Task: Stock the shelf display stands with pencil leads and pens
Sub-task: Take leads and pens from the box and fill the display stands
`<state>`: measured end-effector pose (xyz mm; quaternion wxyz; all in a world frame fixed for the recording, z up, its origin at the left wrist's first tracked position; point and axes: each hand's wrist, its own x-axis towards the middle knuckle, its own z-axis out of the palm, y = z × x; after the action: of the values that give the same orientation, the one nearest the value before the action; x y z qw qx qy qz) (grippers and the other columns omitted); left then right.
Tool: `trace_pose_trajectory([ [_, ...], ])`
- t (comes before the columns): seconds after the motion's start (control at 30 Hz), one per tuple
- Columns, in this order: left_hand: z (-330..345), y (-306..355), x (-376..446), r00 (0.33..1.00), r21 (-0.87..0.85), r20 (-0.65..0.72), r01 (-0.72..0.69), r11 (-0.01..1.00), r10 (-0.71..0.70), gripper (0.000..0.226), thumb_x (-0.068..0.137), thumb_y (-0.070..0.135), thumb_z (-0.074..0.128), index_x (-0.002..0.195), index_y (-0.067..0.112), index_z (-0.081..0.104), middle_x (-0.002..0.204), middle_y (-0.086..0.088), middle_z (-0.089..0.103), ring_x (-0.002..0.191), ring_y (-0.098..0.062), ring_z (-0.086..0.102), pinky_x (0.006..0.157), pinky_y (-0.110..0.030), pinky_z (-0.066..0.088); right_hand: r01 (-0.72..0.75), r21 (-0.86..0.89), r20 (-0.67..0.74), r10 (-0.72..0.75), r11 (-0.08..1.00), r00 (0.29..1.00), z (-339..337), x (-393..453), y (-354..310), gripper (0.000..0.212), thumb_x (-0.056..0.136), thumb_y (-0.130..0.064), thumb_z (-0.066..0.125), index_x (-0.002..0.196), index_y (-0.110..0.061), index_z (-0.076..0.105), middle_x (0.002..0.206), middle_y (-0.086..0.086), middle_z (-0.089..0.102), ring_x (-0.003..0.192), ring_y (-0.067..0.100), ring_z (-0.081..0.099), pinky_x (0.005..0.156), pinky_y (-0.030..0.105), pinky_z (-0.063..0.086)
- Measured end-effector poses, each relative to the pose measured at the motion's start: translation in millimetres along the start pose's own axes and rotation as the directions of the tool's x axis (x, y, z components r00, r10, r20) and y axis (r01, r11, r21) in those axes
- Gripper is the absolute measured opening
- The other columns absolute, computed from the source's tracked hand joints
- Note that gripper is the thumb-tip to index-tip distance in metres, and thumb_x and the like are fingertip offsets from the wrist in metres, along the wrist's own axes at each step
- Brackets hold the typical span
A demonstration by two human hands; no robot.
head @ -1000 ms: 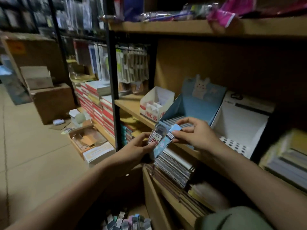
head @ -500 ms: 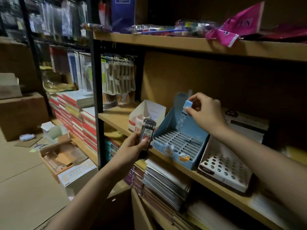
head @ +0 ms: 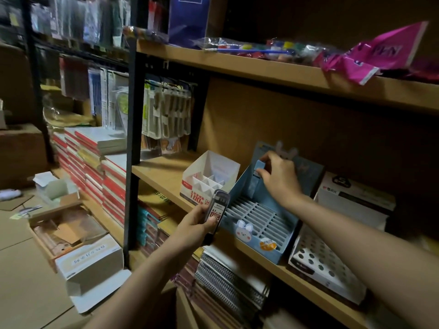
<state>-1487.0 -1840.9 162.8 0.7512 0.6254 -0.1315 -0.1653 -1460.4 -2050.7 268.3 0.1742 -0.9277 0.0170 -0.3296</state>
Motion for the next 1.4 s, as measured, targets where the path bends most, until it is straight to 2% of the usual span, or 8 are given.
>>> trace_pose_trajectory([
  [0.53, -0.7, 0.3, 0.8, 1.0, 0.062, 0.001, 0.008, 0.998, -0.008, 0.016, 0.097, 0.016, 0.052, 0.111, 0.021, 0.058, 0.109, -0.011, 0.063, 0.102, -0.031, 0.063, 0.089, -0.044, 0.054, -0.105, 0.041, -0.026, 0.106, 0.994, 0.994, 31.0, -2.9, 3.6, 0.018, 0.088, -0.015, 0.07, 0.101, -0.003, 0.065, 0.094, 0.013, 0.068, 0.085, 0.025, 0.065, 0.074, 0.035, 0.057],
  [0.73, 1.7, 1.8, -5.3, 0.999, -0.043, -0.027, -0.019, 0.999, 0.017, 0.018, 0.096, 0.013, 0.053, 0.113, 0.019, 0.059, 0.104, -0.007, 0.068, 0.09, -0.019, 0.068, 0.078, -0.032, 0.056, -0.122, -0.061, 0.125, 0.128, 0.991, 0.984, 18.9, -11.3, 2.6, 0.041, 0.096, -0.021, 0.058, 0.136, -0.015, 0.056, 0.103, 0.011, 0.069, 0.086, 0.026, 0.066, 0.079, 0.041, 0.058],
  [0.83, -0.8, 6.3, -9.9, 1.0, -0.129, -0.018, -0.022, 0.991, 0.02, 0.02, 0.094, 0.01, 0.056, 0.113, 0.017, 0.06, 0.1, -0.002, 0.072, 0.09, -0.016, 0.068, 0.078, -0.032, 0.054, -0.076, 0.042, 0.144, 0.069, 0.996, 0.987, 7.8, -19.6, -4.4, 0.051, 0.095, -0.02, 0.06, 0.144, -0.021, 0.044, 0.091, 0.005, 0.064, 0.078, 0.02, 0.062, 0.077, 0.038, 0.056],
  [0.9, -3.3, 9.3, -13.0, 0.999, -0.156, -0.008, -0.04, 0.987, 0.039, 0.023, 0.093, 0.008, 0.058, 0.114, 0.016, 0.059, 0.098, -0.001, 0.073, 0.09, -0.016, 0.068, 0.083, -0.036, 0.054, -0.021, 0.196, 0.139, -0.006, 0.98, 0.99, -1.9, -26.8, -15.7, 0.04, 0.093, -0.022, 0.063, 0.132, -0.027, 0.054, 0.083, 0.0, 0.062, 0.068, 0.013, 0.061, 0.066, 0.028, 0.055],
  [1.0, -6.2, 13.0, -16.8, 0.999, -0.176, -0.002, -0.051, 0.983, 0.052, 0.026, 0.092, 0.008, 0.059, 0.116, 0.017, 0.059, 0.102, -0.004, 0.072, 0.096, -0.021, 0.068, 0.091, -0.043, 0.053, -0.017, 0.383, 0.308, -0.11, 0.923, 0.945, -10.2, -40.5, -37.1, 0.02, 0.092, -0.029, 0.064, 0.111, -0.03, 0.065, 0.087, -0.008, 0.067, 0.066, 0.007, 0.067, 0.058, 0.02, 0.054],
  [1.13, -5.2, 19.9, -22.8, 0.997, -0.168, 0.007, -0.08, 0.983, 0.082, 0.028, 0.092, 0.012, 0.058, 0.118, 0.022, 0.06, 0.11, -0.006, 0.069, 0.102, -0.021, 0.067, 0.088, -0.037, 0.056, -0.025, 0.379, 0.454, -0.162, 0.925, 0.876, -10.4, -48.4, -57.0, 0.034, 0.09, -0.026, 0.067, 0.124, -0.029, 0.061, 0.099, -0.007, 0.07, 0.076, 0.005, 0.07, 0.065, 0.026, 0.059],
  [1.23, -5.1, 25.7, -24.4, 0.989, -0.069, 0.079, -0.117, 0.991, 0.122, 0.024, 0.098, 0.018, 0.051, 0.119, 0.024, 0.06, 0.111, 0.0, 0.068, 0.103, -0.018, 0.065, 0.089, -0.037, 0.054, -0.064, 0.39, 0.465, -0.136, 0.918, 0.875, -10.6, -43.6, -64.8, 0.026, 0.089, -0.021, 0.068, 0.115, -0.025, 0.067, 0.093, -0.005, 0.073, 0.078, 0.008, 0.07, 0.072, 0.029, 0.059],
  [1.4, -14.2, 33.9, -16.0, 0.971, 0.111, 0.058, -0.238, 0.965, 0.233, 0.029, 0.098, 0.02, 0.05, 0.126, 0.025, 0.053, 0.121, -0.001, 0.061, 0.106, -0.014, 0.062, 0.087, -0.028, 0.054, -0.056, 0.404, 0.473, -0.156, 0.913, 0.867, -16.8, -19.7, -76.3, 0.012, 0.086, -0.017, 0.072, 0.098, -0.018, 0.071, 0.09, -0.003, 0.071, 0.078, 0.01, 0.069, 0.062, 0.019, 0.054],
])
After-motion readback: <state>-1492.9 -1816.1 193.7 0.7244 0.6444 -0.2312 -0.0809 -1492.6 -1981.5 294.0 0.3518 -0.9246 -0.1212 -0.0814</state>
